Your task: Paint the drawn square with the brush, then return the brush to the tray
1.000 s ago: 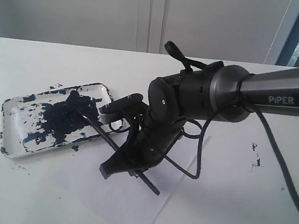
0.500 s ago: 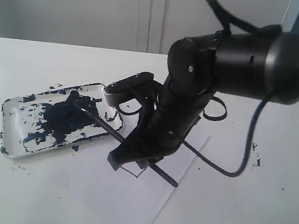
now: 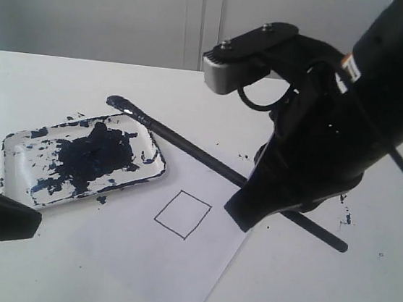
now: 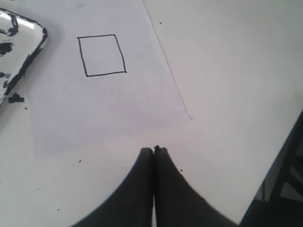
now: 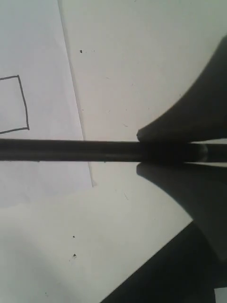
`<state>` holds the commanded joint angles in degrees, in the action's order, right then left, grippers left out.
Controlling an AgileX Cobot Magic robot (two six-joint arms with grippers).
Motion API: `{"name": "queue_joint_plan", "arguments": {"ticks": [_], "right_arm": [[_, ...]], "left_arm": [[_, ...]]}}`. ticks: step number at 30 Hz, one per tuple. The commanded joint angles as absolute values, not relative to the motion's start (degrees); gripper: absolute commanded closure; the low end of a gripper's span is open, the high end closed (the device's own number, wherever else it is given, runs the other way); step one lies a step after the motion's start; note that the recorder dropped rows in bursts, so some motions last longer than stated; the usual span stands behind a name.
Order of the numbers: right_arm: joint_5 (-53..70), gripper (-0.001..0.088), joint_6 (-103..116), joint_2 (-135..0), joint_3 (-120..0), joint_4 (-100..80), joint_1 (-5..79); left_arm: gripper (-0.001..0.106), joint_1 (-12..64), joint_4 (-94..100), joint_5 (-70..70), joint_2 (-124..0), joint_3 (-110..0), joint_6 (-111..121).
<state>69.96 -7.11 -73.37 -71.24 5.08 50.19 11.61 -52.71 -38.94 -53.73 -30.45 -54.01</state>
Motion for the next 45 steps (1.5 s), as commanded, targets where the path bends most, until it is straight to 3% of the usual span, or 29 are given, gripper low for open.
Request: {"name": "queue_joint_plan", "arguments": {"ticks": [8, 17, 25, 33, 34, 38, 39, 45], "right_arm": [[69.96, 0.0868, -5.41, -72.64, -69.45, 3.84, 50.19], [69.96, 0.0868, -5.33, -72.64, -63.2, 2.28, 50.19], [69.96, 0.0868, -4.17, -72.64, -63.19, 1.85, 50.19], [69.96, 0.0868, -2.24, -72.75, -63.11, 1.87, 50.19], [69.96, 0.0868, -2.13, -72.75, -63.11, 1.75, 50.19], [69.96, 0.0868, -1.29, -72.75, -63.11, -2.16, 50.19], [69.96, 0.0868, -1.29, -72.75, -63.11, -2.64, 50.19], [69.96, 0.0868, -2.15, -74.3, -62.83, -3.7, 48.68]], "left_arm": [[0.105, 12.08, -52.71, -33.02, -63.78, -32.53, -56.79], [0.105, 24.4, -51.18, -26.92, -77.06, -41.15, -57.32], [0.105, 29.21, -30.1, -23.65, -85.67, -46.22, -30.61], [0.105, 29.21, -18.39, -21.36, -88.16, -48.72, -33.3], [0.103, 29.21, -18.61, -21.5, -88.53, -48.72, -33.3], [0.065, 29.21, -19.93, -22.9, -89.94, -48.72, -33.2], [0.061, 29.21, -20.68, -22.13, -90.04, -48.72, -33.2], [0.057, 30.72, -21.76, -21.11, -93.26, -48.72, -37.3]]}}
